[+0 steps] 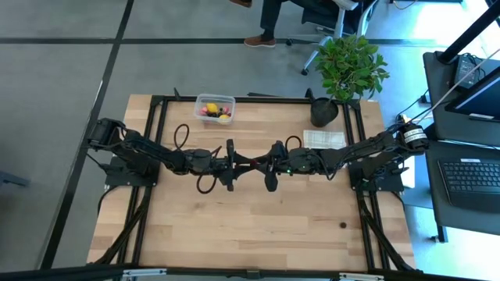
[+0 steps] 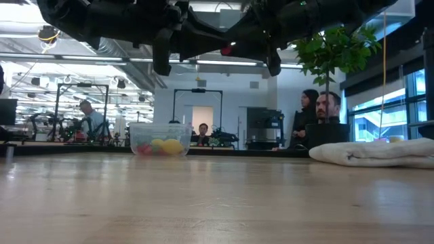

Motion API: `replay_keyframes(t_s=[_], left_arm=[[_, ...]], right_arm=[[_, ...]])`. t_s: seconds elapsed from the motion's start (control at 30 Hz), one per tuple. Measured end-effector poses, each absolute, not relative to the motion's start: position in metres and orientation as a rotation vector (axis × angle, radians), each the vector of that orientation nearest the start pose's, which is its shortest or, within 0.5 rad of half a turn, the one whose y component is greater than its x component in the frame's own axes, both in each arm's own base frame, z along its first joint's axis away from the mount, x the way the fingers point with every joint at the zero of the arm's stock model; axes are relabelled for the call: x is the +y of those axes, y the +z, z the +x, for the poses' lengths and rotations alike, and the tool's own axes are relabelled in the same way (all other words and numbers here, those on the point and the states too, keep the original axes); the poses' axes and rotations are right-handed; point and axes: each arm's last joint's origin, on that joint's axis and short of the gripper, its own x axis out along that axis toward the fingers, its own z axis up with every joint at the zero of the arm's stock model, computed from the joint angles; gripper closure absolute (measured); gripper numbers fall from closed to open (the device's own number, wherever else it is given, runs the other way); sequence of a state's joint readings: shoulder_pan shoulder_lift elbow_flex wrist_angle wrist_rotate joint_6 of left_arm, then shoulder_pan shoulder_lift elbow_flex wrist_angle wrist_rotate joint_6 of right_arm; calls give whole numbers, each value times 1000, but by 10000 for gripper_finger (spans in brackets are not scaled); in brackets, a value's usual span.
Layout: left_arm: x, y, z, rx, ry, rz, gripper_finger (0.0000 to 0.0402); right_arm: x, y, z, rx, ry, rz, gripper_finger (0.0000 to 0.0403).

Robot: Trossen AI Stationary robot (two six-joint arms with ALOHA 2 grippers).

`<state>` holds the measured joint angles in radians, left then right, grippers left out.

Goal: Pick and placing Produce into tupperware
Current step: Put the red raspberry into the transparent bin

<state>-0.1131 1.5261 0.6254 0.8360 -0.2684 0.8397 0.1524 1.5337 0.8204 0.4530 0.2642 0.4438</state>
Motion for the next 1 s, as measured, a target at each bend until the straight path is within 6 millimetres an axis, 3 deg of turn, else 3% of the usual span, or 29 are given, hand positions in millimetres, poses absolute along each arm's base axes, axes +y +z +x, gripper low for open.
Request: replay_keyframes(t_s=[1.0], left_arm=[[-25, 199, 301, 202, 112, 809, 244]], right_arm=[[45, 236, 326, 170, -113, 396, 311]])
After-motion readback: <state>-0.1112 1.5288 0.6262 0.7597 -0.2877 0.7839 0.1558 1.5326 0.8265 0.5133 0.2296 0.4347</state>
